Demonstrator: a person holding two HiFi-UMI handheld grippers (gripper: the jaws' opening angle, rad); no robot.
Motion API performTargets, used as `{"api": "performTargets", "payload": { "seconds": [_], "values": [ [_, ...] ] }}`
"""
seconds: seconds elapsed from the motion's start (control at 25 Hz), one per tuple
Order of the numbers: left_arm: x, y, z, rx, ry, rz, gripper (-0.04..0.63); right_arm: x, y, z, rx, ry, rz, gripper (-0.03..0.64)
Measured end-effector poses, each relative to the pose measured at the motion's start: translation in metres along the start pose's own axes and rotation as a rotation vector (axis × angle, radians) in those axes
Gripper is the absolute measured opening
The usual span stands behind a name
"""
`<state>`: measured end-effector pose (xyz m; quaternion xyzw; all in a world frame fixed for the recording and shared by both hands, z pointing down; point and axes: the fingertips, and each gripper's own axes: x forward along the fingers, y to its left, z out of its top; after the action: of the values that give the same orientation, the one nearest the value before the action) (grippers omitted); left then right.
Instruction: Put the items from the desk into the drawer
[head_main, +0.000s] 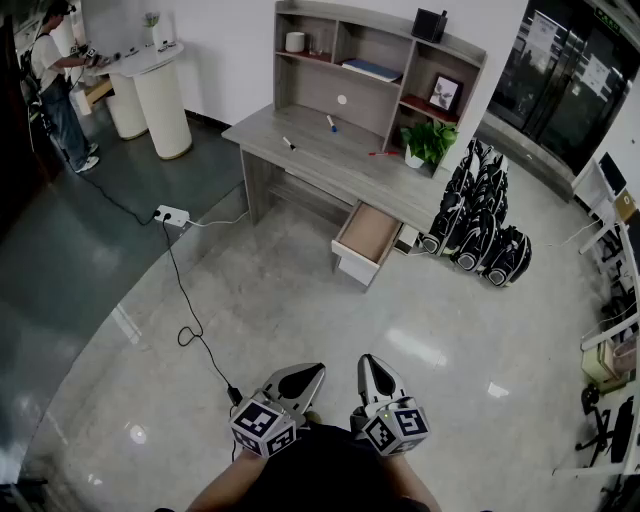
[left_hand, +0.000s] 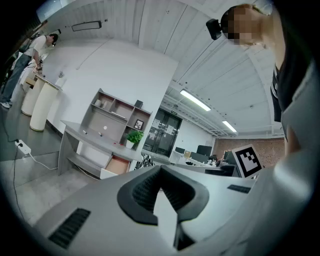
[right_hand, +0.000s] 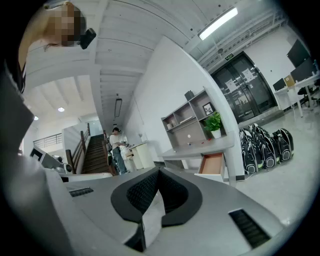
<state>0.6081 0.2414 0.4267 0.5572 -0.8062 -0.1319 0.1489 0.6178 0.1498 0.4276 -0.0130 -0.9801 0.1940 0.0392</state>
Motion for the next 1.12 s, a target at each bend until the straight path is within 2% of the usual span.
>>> {"api": "performTargets", "payload": {
  "seconds": [0.36,0.52,0.88,1.0,1.12],
  "values": [
    [0.0,0.006,0.002,-0.006,0.006,0.015,0.023,0.012,-0.004,-0.003,0.07,0.013,-0.014,-0.008],
    [0.012,0.023,0.009,0.002,-0.011,0.029,0.023,0.033,-0.006,0.002,0.031,0.003,-0.001,-0.008],
    [0.059,0.089,0.039,-0.01,0.0,0.037,0.023,0.118,-0.011,0.007,0.0,0.04,0.038,-0.009],
    [0.078,0.117,0.053,-0.041,0.001,0.028,0.023,0.154,-0.019,0.011,0.028,0.059,0.035,-0.009],
    [0.096,0.147,0.074,-0.041,0.001,0.033,0.023,0.19,-0.023,0.017,0.055,0.076,0.035,-0.009]
  ]
}}
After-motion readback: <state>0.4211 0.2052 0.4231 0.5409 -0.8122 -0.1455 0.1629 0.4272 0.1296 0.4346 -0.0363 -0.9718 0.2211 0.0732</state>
